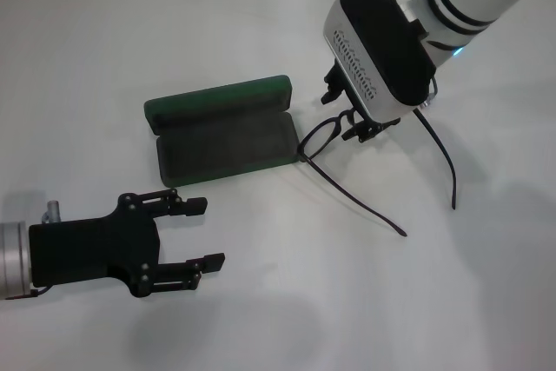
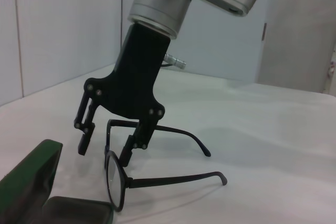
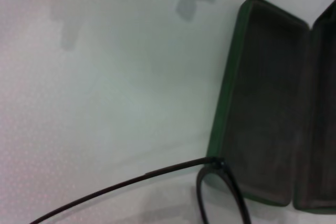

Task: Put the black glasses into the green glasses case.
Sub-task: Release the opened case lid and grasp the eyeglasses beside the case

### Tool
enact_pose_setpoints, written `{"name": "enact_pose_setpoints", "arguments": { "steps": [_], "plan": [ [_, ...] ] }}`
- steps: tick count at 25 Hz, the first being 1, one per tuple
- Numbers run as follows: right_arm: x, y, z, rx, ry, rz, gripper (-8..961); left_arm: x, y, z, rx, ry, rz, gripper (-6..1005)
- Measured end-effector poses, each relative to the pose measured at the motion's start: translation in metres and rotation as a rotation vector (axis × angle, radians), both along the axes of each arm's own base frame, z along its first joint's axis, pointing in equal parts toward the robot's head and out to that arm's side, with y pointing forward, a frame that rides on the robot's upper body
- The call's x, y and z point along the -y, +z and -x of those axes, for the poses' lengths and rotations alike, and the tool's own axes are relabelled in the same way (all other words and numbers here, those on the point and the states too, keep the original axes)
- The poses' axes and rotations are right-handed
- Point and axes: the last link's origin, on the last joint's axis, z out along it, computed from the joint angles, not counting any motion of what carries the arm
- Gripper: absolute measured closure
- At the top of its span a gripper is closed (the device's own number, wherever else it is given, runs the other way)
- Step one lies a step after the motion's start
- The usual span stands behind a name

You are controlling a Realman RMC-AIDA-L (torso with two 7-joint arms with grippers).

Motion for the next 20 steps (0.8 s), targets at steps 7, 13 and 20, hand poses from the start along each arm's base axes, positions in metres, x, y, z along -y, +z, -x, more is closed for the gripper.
{"name": "enact_pose_setpoints", "arguments": {
  "steps": [7, 13, 20],
  "plan": [
    [0.0025, -0.0011, -0.0003, 0.003, 0.014, 0.001, 407, 0.0, 0.0005, 0.0006, 0.001, 0.003, -0.002, 242],
    [0.0027, -0.0004, -0.0023, 0.0, 0.022, -0.007, 449, -0.0005, 0.0006, 0.0015, -0.003, 0.007, -0.006, 243],
    [0.0027, -0.0003, -0.002, 0.005, 0.015, -0.006, 821, -0.0007, 0.0005, 0.0016, -0.004, 0.008, -0.007, 242]
  ]
}}
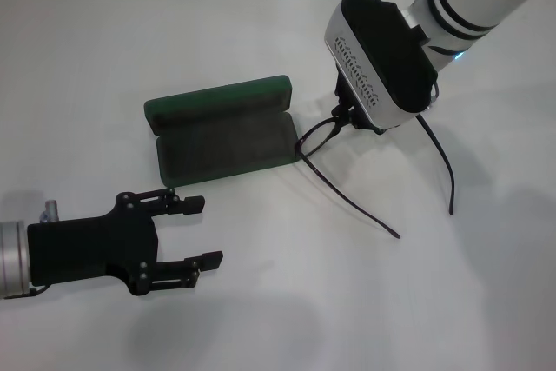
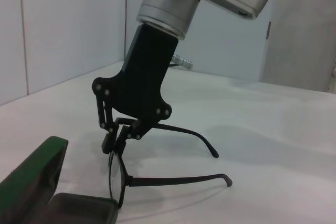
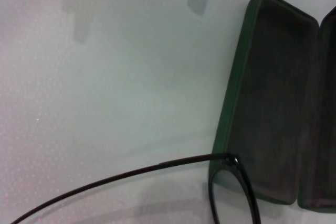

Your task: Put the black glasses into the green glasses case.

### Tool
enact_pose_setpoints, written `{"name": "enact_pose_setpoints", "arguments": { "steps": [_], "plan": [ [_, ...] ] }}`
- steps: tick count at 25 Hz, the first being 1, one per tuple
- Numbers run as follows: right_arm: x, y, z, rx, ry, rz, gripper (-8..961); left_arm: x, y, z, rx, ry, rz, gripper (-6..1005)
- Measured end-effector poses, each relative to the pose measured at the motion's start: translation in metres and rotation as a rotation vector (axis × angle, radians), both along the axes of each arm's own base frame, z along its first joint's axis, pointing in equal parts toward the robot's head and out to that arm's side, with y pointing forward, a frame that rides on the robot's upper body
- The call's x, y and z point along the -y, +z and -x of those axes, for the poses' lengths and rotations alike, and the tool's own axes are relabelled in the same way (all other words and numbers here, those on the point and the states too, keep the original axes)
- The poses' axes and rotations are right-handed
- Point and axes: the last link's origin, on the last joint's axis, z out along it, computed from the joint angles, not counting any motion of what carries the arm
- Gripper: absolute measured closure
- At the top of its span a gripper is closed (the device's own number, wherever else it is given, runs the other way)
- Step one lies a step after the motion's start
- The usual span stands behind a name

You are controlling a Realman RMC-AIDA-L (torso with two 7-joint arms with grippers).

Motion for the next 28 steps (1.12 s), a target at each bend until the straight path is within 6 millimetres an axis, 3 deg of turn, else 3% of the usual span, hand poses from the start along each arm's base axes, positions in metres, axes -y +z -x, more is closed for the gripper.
{"name": "enact_pose_setpoints", "arguments": {
  "steps": [5, 11, 19, 28],
  "plan": [
    [0.0, 0.0, 0.001, 0.001, -0.005, 0.003, 884, 0.0, 0.0, 0.0, 0.0, 0.0, 0.0, 242],
    [0.002, 0.003, 0.001, -0.007, -0.03, 0.017, 886, 0.0, 0.001, 0.0, 0.0, 0.005, 0.002, 243],
    [-0.005, 0.028, 0.017, -0.082, -0.119, 0.035, 894, -0.001, 0.0, -0.001, 0.002, 0.007, 0.006, 243],
    [-0.008, 0.043, 0.017, -0.092, -0.172, 0.042, 902, -0.003, 0.0, -0.003, 0.005, 0.007, 0.008, 242]
  ]
}}
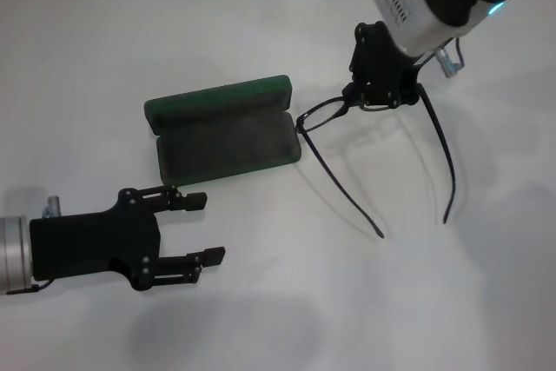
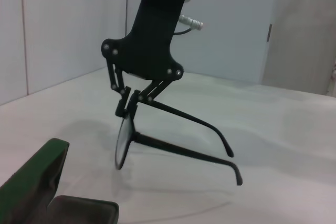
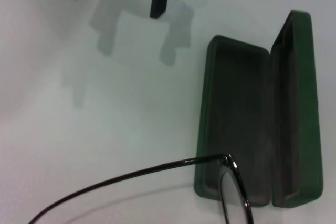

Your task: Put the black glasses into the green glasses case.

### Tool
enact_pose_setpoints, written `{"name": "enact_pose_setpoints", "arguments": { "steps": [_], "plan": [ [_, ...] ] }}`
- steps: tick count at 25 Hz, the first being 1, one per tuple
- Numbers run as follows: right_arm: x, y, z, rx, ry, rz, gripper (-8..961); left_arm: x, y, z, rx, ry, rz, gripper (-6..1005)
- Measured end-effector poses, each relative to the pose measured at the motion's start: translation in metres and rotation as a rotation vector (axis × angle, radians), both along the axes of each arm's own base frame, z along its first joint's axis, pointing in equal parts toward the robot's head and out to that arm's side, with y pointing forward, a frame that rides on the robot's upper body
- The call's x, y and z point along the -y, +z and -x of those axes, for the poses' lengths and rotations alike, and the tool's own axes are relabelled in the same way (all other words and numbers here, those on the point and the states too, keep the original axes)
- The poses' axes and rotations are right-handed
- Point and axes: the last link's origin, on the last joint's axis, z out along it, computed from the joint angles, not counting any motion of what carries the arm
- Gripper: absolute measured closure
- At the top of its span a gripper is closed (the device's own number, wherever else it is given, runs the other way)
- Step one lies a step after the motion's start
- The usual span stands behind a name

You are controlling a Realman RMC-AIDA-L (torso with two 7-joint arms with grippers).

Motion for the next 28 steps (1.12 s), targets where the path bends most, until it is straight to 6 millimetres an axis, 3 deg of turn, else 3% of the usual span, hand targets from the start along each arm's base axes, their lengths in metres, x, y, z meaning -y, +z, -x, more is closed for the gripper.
{"name": "enact_pose_setpoints", "arguments": {
  "steps": [6, 10, 17, 22, 28],
  "plan": [
    [-0.001, 0.02, 0.002, -0.046, -0.085, 0.017, 902, -0.002, 0.0, -0.001, 0.003, 0.005, 0.004, 243],
    [-0.007, 0.041, 0.001, -0.18, -0.191, -0.015, 902, -0.003, 0.001, -0.002, 0.009, 0.007, 0.001, 242],
    [-0.016, 0.072, -0.034, -0.447, -0.372, -0.144, 902, -0.007, 0.003, -0.006, 0.019, -0.007, -0.005, 243],
    [-0.008, 0.08, -0.055, -0.635, -0.361, -0.172, 902, -0.013, 0.005, -0.014, 0.033, -0.033, -0.006, 242],
    [0.001, 0.07, -0.059, -0.729, -0.317, -0.147, 902, -0.02, 0.009, -0.021, 0.053, -0.061, -0.015, 243]
  ]
}}
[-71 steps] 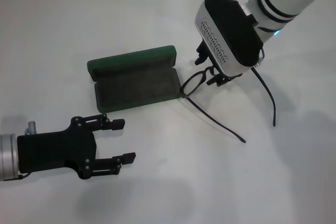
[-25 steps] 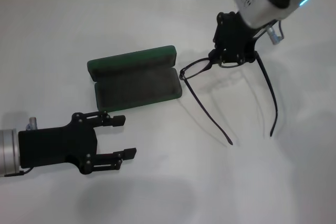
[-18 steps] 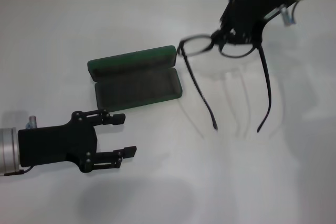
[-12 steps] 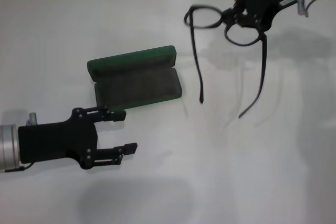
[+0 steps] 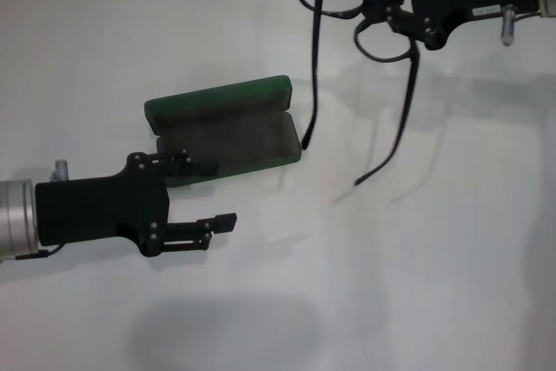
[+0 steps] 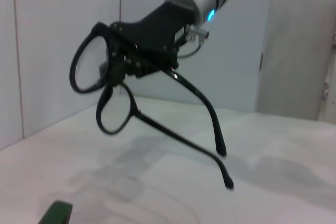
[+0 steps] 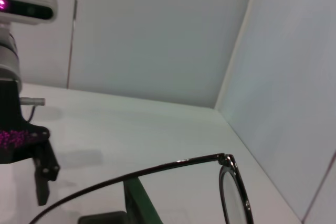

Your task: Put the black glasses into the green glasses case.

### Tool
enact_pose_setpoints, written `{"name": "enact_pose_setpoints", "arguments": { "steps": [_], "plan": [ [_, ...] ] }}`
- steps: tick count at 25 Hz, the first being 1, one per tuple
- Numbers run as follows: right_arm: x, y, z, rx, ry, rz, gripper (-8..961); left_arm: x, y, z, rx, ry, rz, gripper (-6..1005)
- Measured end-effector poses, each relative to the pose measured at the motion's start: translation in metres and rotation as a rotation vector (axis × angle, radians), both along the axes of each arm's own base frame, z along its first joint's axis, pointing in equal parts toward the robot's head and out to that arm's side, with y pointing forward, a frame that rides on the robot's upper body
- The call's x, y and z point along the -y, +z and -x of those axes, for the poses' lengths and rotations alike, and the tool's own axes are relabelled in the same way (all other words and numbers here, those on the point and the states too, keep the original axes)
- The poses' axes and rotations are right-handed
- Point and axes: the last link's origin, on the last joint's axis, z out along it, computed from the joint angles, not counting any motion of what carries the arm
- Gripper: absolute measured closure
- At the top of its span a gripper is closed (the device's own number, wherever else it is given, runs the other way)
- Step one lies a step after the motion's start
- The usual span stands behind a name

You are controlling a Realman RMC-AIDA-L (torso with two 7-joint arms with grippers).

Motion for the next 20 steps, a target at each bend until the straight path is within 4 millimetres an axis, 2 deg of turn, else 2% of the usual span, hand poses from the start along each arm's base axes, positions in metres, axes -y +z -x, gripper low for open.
{"name": "enact_pose_setpoints", "arguments": {
  "steps": [10, 17, 20],
  "plan": [
    [0.013, -0.021, 0.001, -0.116, -0.038, 0.045, 902, -0.001, 0.02, -0.01, 0.079, -0.052, -0.01, 248],
    [0.019, -0.029, -0.006, -0.225, -0.109, 0.06, 902, -0.002, 0.022, -0.014, 0.089, -0.114, -0.041, 250],
    [0.02, -0.031, -0.008, -0.222, -0.115, 0.066, 902, -0.001, 0.023, -0.014, 0.084, -0.169, -0.086, 321]
  ]
}}
